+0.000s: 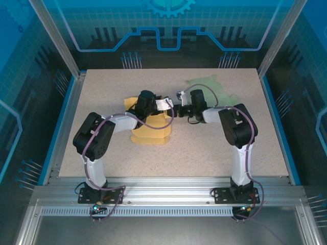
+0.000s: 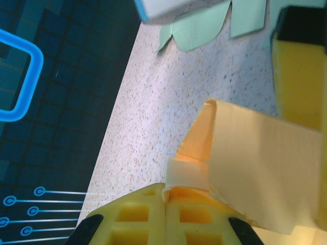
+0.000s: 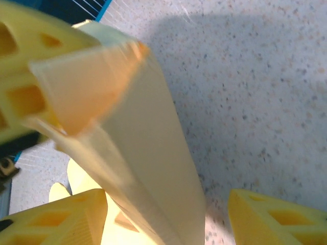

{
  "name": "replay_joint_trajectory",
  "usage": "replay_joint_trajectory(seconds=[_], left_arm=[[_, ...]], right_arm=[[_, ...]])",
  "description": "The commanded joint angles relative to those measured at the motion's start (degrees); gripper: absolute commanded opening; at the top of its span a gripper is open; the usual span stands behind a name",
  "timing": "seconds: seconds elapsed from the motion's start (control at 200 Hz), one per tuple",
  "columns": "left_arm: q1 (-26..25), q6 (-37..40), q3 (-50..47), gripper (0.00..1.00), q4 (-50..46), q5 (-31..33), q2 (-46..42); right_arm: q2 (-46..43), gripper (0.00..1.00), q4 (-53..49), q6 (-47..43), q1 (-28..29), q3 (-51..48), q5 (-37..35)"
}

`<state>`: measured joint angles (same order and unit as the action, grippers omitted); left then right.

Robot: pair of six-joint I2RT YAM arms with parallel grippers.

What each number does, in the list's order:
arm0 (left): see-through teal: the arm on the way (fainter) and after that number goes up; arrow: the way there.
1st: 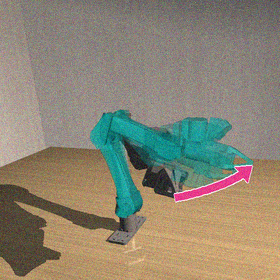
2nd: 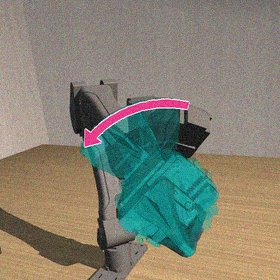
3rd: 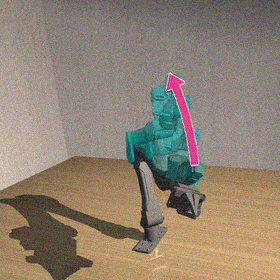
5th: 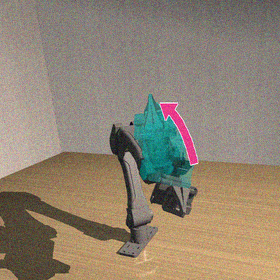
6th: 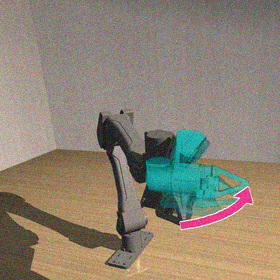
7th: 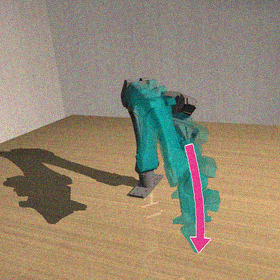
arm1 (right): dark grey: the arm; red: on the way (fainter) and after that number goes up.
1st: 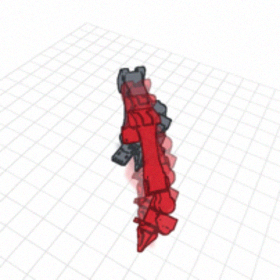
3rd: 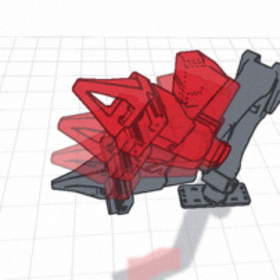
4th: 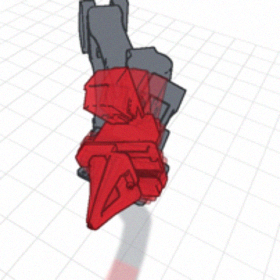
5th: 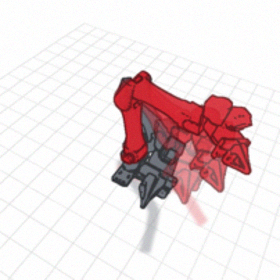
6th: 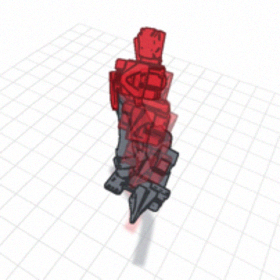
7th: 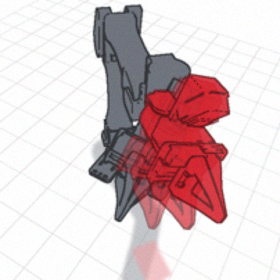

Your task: Fold the paper box

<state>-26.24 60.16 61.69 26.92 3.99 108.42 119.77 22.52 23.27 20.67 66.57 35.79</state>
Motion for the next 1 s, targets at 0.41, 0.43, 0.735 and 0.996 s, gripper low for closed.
replay_joint_trajectory(seconds=[0.41,0.43,0.735,0.996], left_arm=[[-4.1,-3.7,1.1,0.03,-0.5,-5.6,-4.9],[-4.2,-3.8,1.0,0.03,-0.6,-5.5,-4.9],[-4.6,-5.0,1.0,0.27,0.4,-2.5,-5.4],[-1.7,-5.7,-0.4,0.49,-1.8,-0.8,-9.1]], right_arm=[[-12.0,0.52,-0.5,-2.8,-0.7,-8.2,-10.0],[-12.3,0.51,-0.8,-2.9,-0.7,-8.4,-10.5],[-13.8,0.39,-2.2,-4.0,-0.7,-8.6,-12.4],[-12.5,0.38,-2.0,-6.7,-0.7,-8.2,-13.2]])
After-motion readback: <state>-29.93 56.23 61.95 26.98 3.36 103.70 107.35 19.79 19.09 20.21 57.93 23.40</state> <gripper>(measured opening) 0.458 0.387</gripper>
